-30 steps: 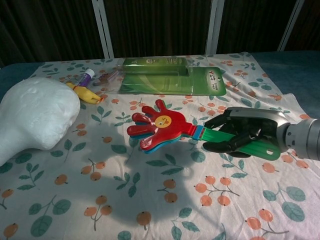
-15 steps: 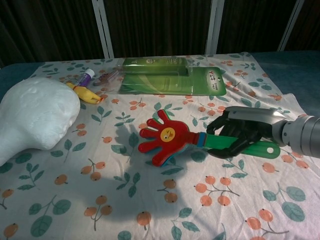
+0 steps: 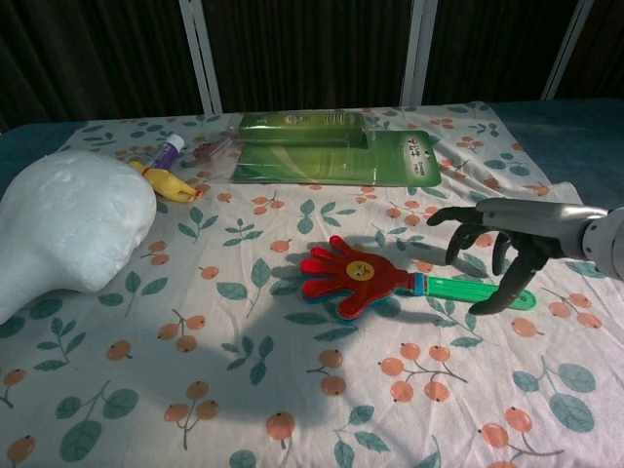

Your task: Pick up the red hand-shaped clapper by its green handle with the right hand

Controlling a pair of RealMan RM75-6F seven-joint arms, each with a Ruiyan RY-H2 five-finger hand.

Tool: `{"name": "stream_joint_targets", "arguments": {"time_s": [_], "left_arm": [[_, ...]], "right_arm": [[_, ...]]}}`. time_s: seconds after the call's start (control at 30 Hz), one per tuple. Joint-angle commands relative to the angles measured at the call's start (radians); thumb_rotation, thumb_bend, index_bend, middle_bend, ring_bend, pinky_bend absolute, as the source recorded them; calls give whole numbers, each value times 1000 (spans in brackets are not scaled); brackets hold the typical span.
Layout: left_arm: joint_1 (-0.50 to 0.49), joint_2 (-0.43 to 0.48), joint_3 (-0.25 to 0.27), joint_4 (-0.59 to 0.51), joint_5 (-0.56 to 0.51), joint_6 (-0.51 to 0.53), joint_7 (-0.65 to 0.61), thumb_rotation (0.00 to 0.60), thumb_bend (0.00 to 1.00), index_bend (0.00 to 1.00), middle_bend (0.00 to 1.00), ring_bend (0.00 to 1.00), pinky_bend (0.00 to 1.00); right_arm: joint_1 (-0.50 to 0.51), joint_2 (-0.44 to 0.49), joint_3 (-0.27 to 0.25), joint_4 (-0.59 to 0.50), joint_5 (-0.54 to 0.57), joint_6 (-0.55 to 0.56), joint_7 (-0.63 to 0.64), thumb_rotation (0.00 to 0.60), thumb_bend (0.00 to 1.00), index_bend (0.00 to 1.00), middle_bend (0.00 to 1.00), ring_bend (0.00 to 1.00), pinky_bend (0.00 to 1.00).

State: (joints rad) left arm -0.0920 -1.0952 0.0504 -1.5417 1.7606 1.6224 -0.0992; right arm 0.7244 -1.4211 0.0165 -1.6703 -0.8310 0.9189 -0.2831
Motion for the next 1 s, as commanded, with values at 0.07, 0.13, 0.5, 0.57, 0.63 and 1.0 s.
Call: {"name": "stream_joint_targets", "arguments": {"time_s": [0.07,0.13,0.5,0.57,0.63,1.0], "left_arm": [[2,-1,3,-1,3,2,4,600,465,0,0,0,115],[6,-3,6,2,6,7,6,600,464,0,0,0,115],[5,-9,-2,0,-4,2,21,600,464,0,0,0,115],[4,-11,-3,0,-7,-1,25,600,464,0,0,0,116],[2,-12,-4,-2,-11,-7,29,600,464,0,0,0,116],[-2,-15,-7,-12,-23,-23,48,600,463,0,0,0,116]], "right_arm": [[4,87,-39,-102,56,103,-170,600,243,0,221,86,356],[-12,126,-54,-160,36,178,-228,600,243,0,157,32,292],[-455,164,-313,-51,-742,867,-69,600,242,0,0,0,13],[-520,152,-339,17,-791,928,-36,600,242,0,0,0,0],[-569,146,-355,64,-817,953,8,600,242,0,0,0,0],[-628,184,-296,77,-889,937,53,600,242,0,0,0,0]]}}
